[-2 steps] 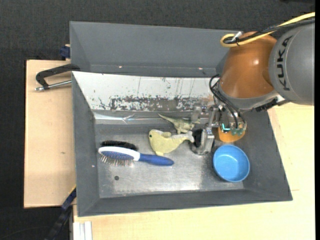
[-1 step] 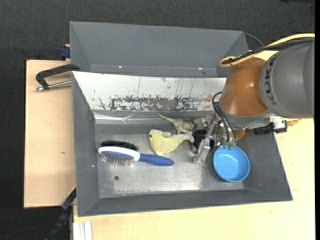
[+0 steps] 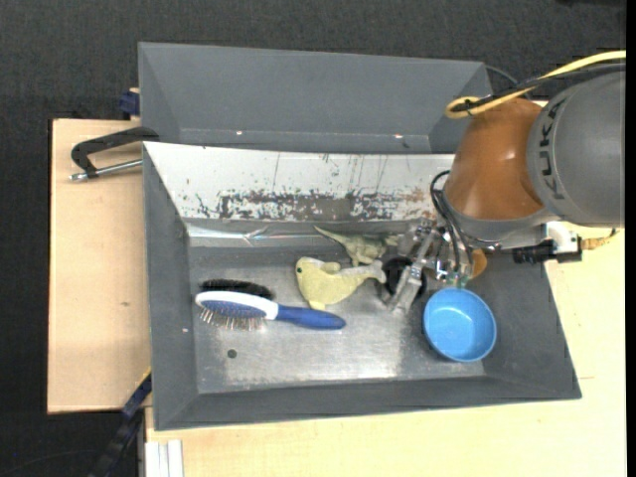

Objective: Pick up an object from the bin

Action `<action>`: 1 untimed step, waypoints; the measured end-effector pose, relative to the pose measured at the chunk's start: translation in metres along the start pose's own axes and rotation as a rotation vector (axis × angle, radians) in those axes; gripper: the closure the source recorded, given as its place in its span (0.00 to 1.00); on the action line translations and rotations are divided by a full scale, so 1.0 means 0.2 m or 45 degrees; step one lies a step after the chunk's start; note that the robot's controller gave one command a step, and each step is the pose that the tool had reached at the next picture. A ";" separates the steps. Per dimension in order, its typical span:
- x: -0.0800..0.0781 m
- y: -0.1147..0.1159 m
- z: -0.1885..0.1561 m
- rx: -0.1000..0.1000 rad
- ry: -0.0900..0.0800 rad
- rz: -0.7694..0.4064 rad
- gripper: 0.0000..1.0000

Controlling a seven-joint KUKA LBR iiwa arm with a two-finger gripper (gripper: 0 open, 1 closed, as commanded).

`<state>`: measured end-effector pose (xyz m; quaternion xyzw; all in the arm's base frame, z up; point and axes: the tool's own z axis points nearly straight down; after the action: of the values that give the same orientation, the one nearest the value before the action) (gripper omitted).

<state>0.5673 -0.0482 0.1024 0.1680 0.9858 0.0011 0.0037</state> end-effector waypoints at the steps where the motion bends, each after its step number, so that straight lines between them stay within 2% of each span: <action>1: -0.08 -0.05 0.01 0.002 0.001 0.277 0.00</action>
Offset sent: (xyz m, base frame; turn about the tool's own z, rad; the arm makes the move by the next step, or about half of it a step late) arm 0.0107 -0.0149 -0.0024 0.2171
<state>0.5794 -0.0632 0.1010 0.2739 0.9618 0.0008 0.0028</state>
